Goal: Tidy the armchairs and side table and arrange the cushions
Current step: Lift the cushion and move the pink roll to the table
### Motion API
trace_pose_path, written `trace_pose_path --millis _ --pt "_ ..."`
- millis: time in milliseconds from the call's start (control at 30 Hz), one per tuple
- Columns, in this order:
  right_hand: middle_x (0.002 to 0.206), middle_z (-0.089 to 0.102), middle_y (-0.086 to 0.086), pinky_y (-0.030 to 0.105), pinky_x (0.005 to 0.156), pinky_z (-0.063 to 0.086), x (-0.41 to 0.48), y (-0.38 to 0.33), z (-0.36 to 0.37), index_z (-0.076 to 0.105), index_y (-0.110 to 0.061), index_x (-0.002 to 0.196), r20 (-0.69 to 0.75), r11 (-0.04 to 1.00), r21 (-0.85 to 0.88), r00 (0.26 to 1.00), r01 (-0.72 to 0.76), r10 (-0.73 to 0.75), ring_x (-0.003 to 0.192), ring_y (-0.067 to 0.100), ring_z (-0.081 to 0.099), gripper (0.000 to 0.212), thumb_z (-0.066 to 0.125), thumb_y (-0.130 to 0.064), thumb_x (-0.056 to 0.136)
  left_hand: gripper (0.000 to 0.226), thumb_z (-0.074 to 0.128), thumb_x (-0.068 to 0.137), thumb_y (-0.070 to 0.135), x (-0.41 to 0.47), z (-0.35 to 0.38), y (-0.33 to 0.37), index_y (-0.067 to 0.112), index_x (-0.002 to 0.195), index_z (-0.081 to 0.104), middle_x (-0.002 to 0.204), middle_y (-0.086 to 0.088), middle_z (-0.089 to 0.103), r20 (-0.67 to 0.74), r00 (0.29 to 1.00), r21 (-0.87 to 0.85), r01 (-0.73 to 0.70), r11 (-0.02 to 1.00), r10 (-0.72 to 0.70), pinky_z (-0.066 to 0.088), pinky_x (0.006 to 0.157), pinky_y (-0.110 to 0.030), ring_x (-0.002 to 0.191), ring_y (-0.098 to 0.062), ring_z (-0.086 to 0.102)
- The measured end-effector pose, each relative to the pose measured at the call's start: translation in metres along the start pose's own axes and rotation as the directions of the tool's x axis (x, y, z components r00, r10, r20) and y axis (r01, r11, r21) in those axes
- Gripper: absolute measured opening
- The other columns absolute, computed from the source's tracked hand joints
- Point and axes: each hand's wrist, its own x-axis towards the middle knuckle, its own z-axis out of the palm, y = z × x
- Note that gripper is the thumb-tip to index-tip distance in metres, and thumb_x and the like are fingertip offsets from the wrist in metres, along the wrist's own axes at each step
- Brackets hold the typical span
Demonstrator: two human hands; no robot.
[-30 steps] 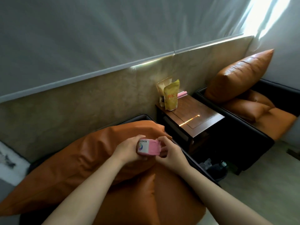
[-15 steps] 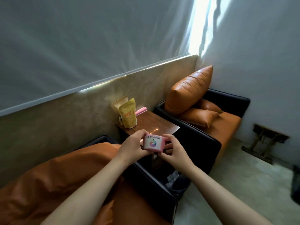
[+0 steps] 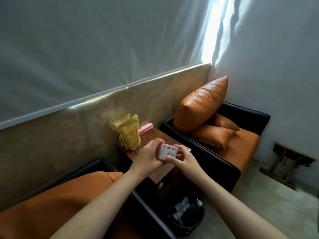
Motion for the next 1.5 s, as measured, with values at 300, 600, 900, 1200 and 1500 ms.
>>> trace_pose_path --millis 300,600,900,1200,1500 --pt "0.116 0.062 0.005 0.023 0.082 0.054 0.094 0.017 0.001 0.049 -0.018 0.13 0.067 0.981 0.181 0.996 -0.074 0.063 0.104 0.015 0.063 0.063 0.081 -0.018 0.076 0.052 0.075 0.078 0.004 0.062 -0.002 -0.047 0.011 0.124 0.051 0.121 -0.008 0.061 0.144 0.887 -0.543 0.442 0.714 -0.439 0.053 0.08 -0.014 0.105 -0.008 0.061" --pt "0.117 0.06 0.0 0.023 0.079 0.055 0.231 0.077 0.007 0.047 -0.022 0.13 0.206 0.971 0.212 0.976 -0.11 0.066 0.107 0.013 0.061 0.075 0.085 -0.009 0.067 0.037 0.072 0.081 0.005 0.154 0.036 -0.126 0.021 0.113 0.062 0.107 0.003 0.066 0.009 0.755 -0.5 0.571 0.651 -0.655 0.052 0.09 -0.027 0.102 -0.007 0.06" --pt "0.115 0.061 -0.001 0.014 0.077 0.052 0.374 0.163 0.037 0.052 -0.02 0.118 0.279 0.978 0.144 0.954 -0.152 0.108 0.109 0.014 0.058 0.062 0.083 -0.001 0.068 0.039 0.066 0.085 -0.003 0.246 0.089 -0.227 0.012 0.12 0.062 0.104 0.001 0.066 -0.066 0.605 -0.57 0.631 0.527 -0.794 0.052 0.09 -0.024 0.09 -0.002 0.061" --pt "0.12 0.063 0.005 0.028 0.094 0.048 0.468 0.258 0.113 0.057 -0.024 0.12 0.252 0.985 0.092 0.96 -0.149 0.121 0.113 0.019 0.058 0.064 0.078 0.005 0.066 0.05 0.048 0.094 -0.008 0.278 0.138 -0.346 0.01 0.14 0.043 0.13 -0.007 0.052 -0.026 0.468 -0.717 0.607 0.342 -0.883 0.049 0.093 -0.035 0.12 -0.024 0.055" --pt "0.111 0.064 0.002 0.03 0.09 0.051 0.501 0.3 0.163 0.052 -0.027 0.103 0.225 0.955 0.205 0.96 -0.215 0.168 0.106 0.016 0.061 0.054 0.07 0.013 0.073 0.061 0.029 0.096 -0.015 0.295 0.175 -0.4 0.015 0.149 0.026 0.151 -0.006 0.035 -0.048 0.43 -0.878 0.412 0.244 -0.902 0.039 0.089 -0.026 0.141 -0.023 0.032"
